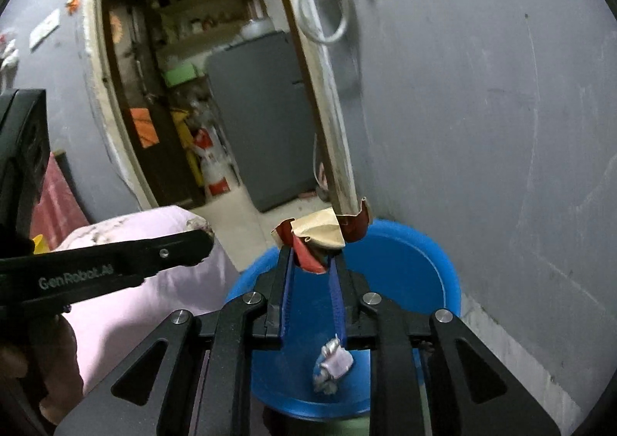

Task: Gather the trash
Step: 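Carry both items over the blue basin and open both tools to drop them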

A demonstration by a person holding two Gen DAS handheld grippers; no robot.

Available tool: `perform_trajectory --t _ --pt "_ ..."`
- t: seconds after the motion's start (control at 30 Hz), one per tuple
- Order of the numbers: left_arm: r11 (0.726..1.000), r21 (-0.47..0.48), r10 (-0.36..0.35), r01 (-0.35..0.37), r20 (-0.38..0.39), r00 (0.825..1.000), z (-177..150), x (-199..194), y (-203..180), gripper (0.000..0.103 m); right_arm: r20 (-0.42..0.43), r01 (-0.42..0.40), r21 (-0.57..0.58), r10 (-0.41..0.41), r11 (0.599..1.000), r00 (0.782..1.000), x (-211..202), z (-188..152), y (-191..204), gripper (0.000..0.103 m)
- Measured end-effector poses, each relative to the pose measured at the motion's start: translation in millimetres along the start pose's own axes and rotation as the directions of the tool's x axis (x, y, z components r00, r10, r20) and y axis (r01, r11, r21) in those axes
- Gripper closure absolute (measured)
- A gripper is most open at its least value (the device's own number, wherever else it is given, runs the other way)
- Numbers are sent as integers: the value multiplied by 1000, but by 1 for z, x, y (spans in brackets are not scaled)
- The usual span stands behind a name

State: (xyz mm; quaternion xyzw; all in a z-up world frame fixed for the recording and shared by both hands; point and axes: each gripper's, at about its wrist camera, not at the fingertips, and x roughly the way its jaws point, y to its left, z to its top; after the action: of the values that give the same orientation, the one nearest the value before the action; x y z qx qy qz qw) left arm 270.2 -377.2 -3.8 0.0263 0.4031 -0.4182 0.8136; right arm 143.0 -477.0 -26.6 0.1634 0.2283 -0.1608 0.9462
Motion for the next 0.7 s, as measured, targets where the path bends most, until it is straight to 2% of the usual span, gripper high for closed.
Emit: perform_trajectory --t 0.03,0.1,0.3,0.37,0.43,0.53,0.63,0.67,0.7 --pt "1000 1 -1 1 -5 1000 -1 1 1 83 -10 -2 12 3 1000 1000 1 0 -2 85" --pt "1000 2 0 0 -3 1000 -5 -1 5 69 -18 -5 25 5 1000 1000 1 -2 -3 83" --pt "999 -41 16 -15 27 999 -13 -23 17 69 0 -11 22 11 1000 1000 -2 1 0 78" --pt "998 -46 50 -47 60 997 -18 -40 24 67 24 -20 20 20 1000 1000 -5 1 2 73" --pt "996 -49 85 -80 92 992 -25 -59 28 63 52 -34 16 33 999 998 -11 2 6 73" --pt "989 -72 143 -133 151 978 -34 -89 41 55 106 -65 1 65 998 992 -19 4 19 69" --pt "976 -112 205 -185 213 955 -44 -121 53 45 155 -108 -22 110 994 982 -28 5 34 55" --pt "971 -128 229 -203 239 944 -49 -134 59 40 169 -118 -30 122 993 978 -31 6 40 51" --pt "966 -140 246 -216 255 935 -52 -143 63 31 183 -134 -39 139 990 973 -34 6 46 49"
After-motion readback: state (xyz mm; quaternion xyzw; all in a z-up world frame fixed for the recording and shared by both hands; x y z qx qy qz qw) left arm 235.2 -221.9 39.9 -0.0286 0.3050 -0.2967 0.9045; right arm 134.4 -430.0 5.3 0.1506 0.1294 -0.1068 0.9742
